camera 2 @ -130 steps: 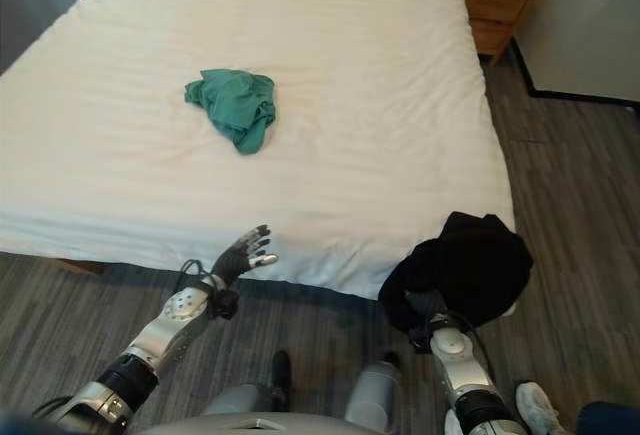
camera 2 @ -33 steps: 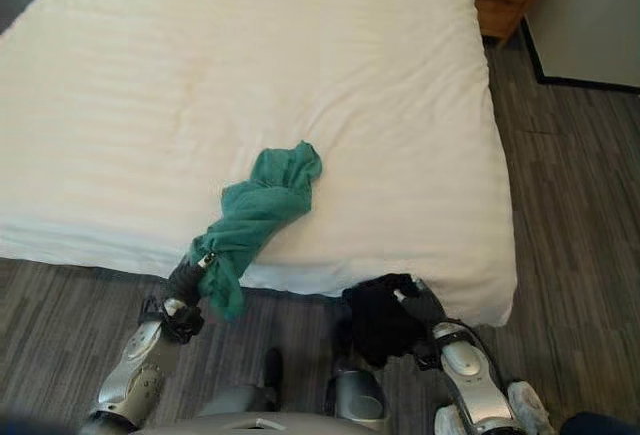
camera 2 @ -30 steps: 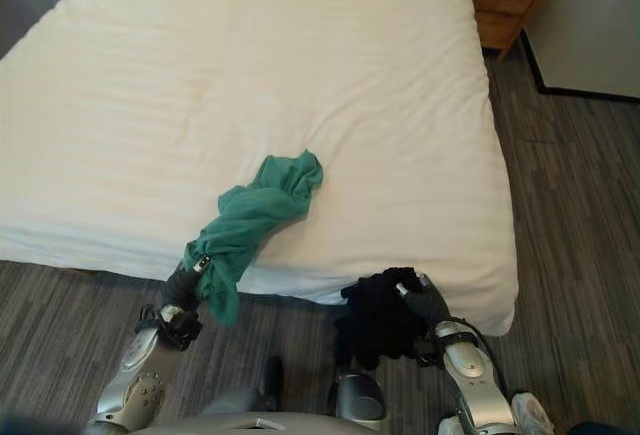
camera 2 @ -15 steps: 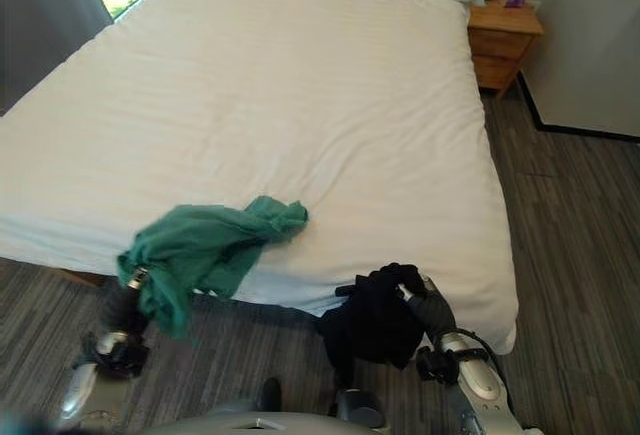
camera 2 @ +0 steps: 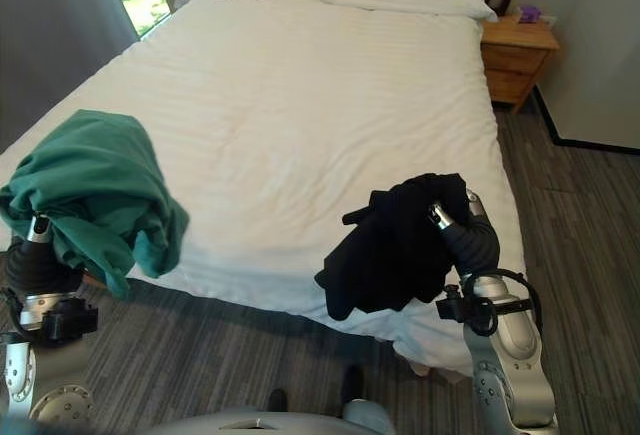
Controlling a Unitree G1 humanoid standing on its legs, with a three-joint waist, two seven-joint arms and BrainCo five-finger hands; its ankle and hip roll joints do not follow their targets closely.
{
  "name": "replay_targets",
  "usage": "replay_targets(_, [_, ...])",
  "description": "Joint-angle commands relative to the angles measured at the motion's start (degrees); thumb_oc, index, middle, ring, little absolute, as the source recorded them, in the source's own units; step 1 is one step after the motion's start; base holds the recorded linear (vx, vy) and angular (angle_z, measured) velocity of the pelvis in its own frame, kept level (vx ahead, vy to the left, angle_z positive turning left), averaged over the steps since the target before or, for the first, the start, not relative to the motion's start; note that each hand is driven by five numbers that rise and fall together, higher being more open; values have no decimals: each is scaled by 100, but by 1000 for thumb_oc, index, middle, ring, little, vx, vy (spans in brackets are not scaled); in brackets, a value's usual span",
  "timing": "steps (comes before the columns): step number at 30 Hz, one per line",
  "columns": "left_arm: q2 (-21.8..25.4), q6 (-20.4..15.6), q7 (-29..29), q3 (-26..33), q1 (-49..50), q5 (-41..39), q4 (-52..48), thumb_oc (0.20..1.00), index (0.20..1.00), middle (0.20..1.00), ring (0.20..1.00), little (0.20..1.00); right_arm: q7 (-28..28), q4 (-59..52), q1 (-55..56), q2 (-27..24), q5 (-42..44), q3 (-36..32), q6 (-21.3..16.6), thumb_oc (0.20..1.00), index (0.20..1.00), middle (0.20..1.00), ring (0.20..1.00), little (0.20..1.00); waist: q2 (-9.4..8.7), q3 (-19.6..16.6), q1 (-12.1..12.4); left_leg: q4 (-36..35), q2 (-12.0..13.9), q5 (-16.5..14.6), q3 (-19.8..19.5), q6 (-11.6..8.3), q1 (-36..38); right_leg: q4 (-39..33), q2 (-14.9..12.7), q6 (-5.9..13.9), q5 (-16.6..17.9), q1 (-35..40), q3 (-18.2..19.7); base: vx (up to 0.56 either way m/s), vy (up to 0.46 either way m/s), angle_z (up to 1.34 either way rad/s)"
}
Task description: Pick up bed clothes into laundry basket.
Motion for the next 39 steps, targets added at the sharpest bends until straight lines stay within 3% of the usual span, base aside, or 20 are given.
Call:
replay_targets(1, [388, -239, 12, -91, -241, 332, 28, 200, 200, 200, 200, 200, -154, -284, -385, 130, 183, -25, -584, 200, 200, 200, 200, 200, -193, -157, 22, 35, -118, -58, -276, 84, -38, 724, -420, 344, -717, 463, -30, 1, 23, -8])
replay_targets(7, [672, -233, 83, -524, -732, 506, 365, 200, 200, 200, 200, 200, -317, -151, -106, 126, -134, 39, -604, 200, 200, 200, 200, 200, -220, -10, -291, 30, -85, -42, 5, 91, -108, 753, -405, 407, -531, 196, 320, -47, 52, -20])
replay_targets(9, [967, -320, 190, -616, -921, 660, 577, 200, 200, 200, 200, 200, -370, -129, 81, 134, -225, -11, -645, 200, 200, 200, 200, 200, -251, 176, -688, 30, 16, -37, 663, 81, -295, 723, -293, 523, -53, -348, 796, -190, 88, -58])
replay_targets(12, [1091, -366, 242, -762, -1058, 500, 731, 200, 200, 200, 200, 200, -366, -202, 33, 73, -235, 79, -643, 200, 200, 200, 200, 200, -237, 260, -900, 30, 194, 79, 1167, 63, -495, 938, -223, 577, 28, -691, 876, -222, 23, -141])
replay_targets(13, [1129, -350, 312, -787, -1101, 470, 860, 200, 200, 200, 200, 200, -420, -211, -32, 53, -207, 148, -678, 200, 200, 200, 200, 200, -166, 305, -903, 53, 376, 156, 1573, 38, -564, 1347, -361, 557, -203, -704, 290, -236, 35, -153])
replay_targets(14, [1130, -356, 309, -787, -1115, 468, 871, 200, 200, 200, 200, 200, -422, -209, -41, 53, -207, 147, -678, 200, 200, 200, 200, 200, -172, 297, -885, 45, 375, 175, 1594, 35, -580, 1384, -361, 548, -210, -751, 312, -259, 95, -169])
replay_targets(15, [1197, -326, 336, -682, -1178, 569, 872, 200, 200, 200, 200, 200, -457, -169, -254, 42, -189, 261, -652, 200, 200, 200, 200, 200, -73, 247, -804, 53, 576, 120, 2060, -25, -555, 1889, -761, 526, -712, -420, -596, -322, 54, -251])
replay_targets(16, [1176, -306, 303, -599, -1226, 532, 779, 200, 200, 200, 200, 200, -568, -64, -523, 46, -309, 283, -675, 200, 200, 200, 200, 200, -115, 116, -791, 73, 728, 237, 2779, -43, -566, 2279, -1064, 516, -750, -68, -1186, -398, 33, -258])
replay_targets(18, [1146, -295, 297, -604, -1281, 505, 790, 200, 200, 200, 200, 200, -671, 40, -740, 60, -360, 368, -702, 200, 200, 200, 200, 200, -157, 66, -697, 86, 778, 255, 3126, -33, -554, 2567, -1286, 553, -660, 0, -1379, -220, -39, -250])
replay_targets(20, [1066, -299, 422, -619, -1208, 565, 768, 200, 200, 200, 200, 200, -846, 280, -1220, 142, -333, 629, -723, 200, 200, 200, 200, 200, -255, -43, -485, 255, 1006, 190, 3758, -50, -546, 2584, -1587, 623, -535, 240, -2025, -162, -245, -250])
replay_targets(21, [1128, -244, 454, -571, -1183, 481, 725, 200, 200, 200, 200, 200, -793, 276, -1194, 209, -160, 718, -689, 200, 200, 200, 200, 200, -348, -71, -402, 614, 1334, 301, 3890, -243, -664, 1984, -1330, 485, -809, 332, -2140, -159, -552, -212])
replay_targets(22, [1094, -248, 489, -513, -1114, 517, 679, 200, 200, 200, 200, 200, -737, 242, -1091, 229, -66, 761, -709, 200, 200, 200, 200, 200, -481, -29, -435, 1121, 1604, 325, 4012, -395, -845, 1488, -1069, 429, -1047, 441, -1928, -88, -652, -161])
replay_targets(23, [1105, -218, 429, -428, -974, 527, 667, 200, 200, 200, 200, 200, -617, 180, -964, 189, -26, 728, -676, 200, 200, 200, 200, 200, -543, -26, -384, 1464, 1963, 386, 3978, -556, -909, 1078, -820, 282, -1098, 539, -1747, -34, -618, -147])
replay_targets(24, [1044, -205, 360, -441, -858, 627, 822, 200, 200, 200, 200, 200, -512, 209, -814, -13, -205, 659, -628, 200, 200, 200, 200, 200, -605, 85, -206, 1756, 2051, 726, 3035, -798, -1194, 756, -478, 210, -1200, 647, -1296, 7, -418, -124])
replay_targets(25, [1040, -211, 357, -449, -868, 627, 831, 200, 200, 200, 200, 200, -513, 206, -813, -18, -206, 651, -626, 200, 200, 200, 200, 200, -593, 85, -211, 1759, 2061, 741, 3020, -800, -1210, 738, -463, 201, -1188, 651, -1310, -76, -279, -148])
replay_targets(27, [831, -214, 463, -553, -849, 654, 1110, 200, 200, 200, 200, 200, -527, 557, -910, -188, -262, 840, -535, 200, 200, 200, 200, 200, -661, 261, 73, 1711, 1138, 455, 1014, -515, -1539, 699, -291, 128, -1028, 530, -550, -97, -155, -188])
replay_targets(29, [778, -61, 369, -511, -634, 1021, 1238, 200, 200, 200, 200, 200, -487, 863, -901, -308, -213, 756, -402, 200, 200, 200, 200, 200, -711, 344, 58, 1879, 691, 2, 283, -392, -1426, 656, -88, 86, -960, 441, 152, -11, -150, -202])
replay_targets(32, [685, 20, 369, -568, -719, 1097, 1445, 200, 200, 200, 200, 200, -422, 912, -777, -315, -258, 590, -270, 200, 200, 200, 200, 200, -615, 272, -123, 1649, 217, -257, -247, -238, -1161, 768, 191, 25, -871, 252, 967, 56, -31, -184])
replay_targets(33, [685, 14, 366, -572, -727, 1096, 1457, 200, 200, 200, 200, 200, -422, 905, -773, -316, -258, 585, -265, 200, 200, 200, 200, 200, -615, 273, -106, 1626, 219, -248, -232, -236, -1147, 773, 191, 25, -871, 247, 983, 84, 13, -201])
replay_targets(39, [734, 30, 489, -1044, -1144, 1221, 1616, 200, 200, 200, 200, 200, -573, 928, -425, -83, -432, 260, -235, 200, 200, 200, 200, 200, -336, -3, -675, 621, 139, -55, 200, -76, -500, 829, 334, 97, -835, 121, 1429, 114, 97, -91])
